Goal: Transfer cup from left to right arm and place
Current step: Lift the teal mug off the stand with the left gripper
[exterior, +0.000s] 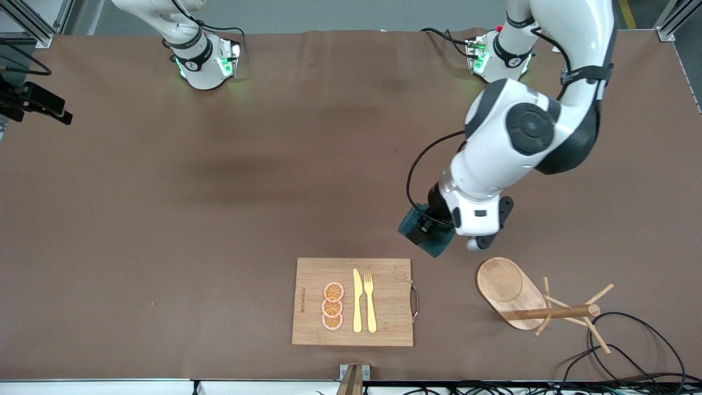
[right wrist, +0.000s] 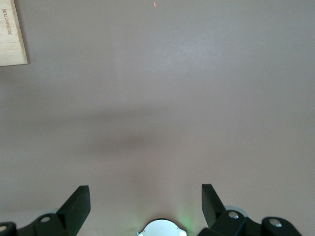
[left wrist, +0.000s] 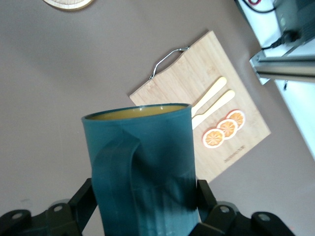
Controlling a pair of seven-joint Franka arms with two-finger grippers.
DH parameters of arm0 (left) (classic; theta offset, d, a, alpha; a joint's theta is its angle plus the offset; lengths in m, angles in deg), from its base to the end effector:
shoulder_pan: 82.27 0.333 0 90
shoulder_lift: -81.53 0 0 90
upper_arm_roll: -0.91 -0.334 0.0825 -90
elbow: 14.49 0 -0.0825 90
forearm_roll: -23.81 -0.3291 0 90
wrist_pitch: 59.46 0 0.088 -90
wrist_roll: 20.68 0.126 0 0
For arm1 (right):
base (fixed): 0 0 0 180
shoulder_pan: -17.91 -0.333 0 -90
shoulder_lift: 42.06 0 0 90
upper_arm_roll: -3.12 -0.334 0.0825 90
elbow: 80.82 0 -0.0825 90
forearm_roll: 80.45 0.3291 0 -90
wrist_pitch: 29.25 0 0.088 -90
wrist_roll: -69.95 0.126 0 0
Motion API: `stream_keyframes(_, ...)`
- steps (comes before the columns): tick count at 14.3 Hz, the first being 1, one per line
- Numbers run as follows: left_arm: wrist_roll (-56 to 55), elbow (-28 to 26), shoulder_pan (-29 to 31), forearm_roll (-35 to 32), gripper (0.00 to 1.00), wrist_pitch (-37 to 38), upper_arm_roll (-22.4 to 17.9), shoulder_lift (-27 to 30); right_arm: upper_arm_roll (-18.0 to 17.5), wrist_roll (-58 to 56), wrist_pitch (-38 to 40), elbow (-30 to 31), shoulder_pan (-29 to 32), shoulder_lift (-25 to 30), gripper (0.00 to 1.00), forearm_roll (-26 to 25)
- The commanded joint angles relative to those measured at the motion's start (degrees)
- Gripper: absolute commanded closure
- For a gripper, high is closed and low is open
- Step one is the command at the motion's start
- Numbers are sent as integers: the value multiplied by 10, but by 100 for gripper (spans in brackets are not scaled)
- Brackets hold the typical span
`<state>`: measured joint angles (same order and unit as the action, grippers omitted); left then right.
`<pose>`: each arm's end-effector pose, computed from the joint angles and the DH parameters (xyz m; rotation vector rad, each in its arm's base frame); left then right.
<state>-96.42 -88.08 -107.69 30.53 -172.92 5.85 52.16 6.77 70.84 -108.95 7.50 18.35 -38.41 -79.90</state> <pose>0.5927 -0.3420 0.4842 2.6477 1.1884 -0.0160 0.4567 -0.0325 0.6511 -3.1199 0.1332 0.1351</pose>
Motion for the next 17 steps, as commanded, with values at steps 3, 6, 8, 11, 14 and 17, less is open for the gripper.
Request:
stream_keyframes(3,-52,4,-47,-100,32,-4,-5,-28,-1,6,0,11,1,12,0,1)
stream_keyframes(6,-67,4,-70,-151,32,-4,-5,-41,0,6,0,12,1,12,0,2)
stream_keyframes(8,-85,4,-84,-180,32,-4,-5,-49,-1,7,1,12,-1,12,0,2)
stream_keyframes(11,-110,4,-103,-234,33,-4,-5,-64,-1,7,-1,12,-1,12,0,6)
stream_keyframes(14,-124,4,-120,-285,34,-4,-5,-78,-1,6,-3,11,1,12,0,6)
stream_keyframes(17,-141,4,-142,-349,34,-4,-6,-91,-1,7,-5,11,0,12,0,6)
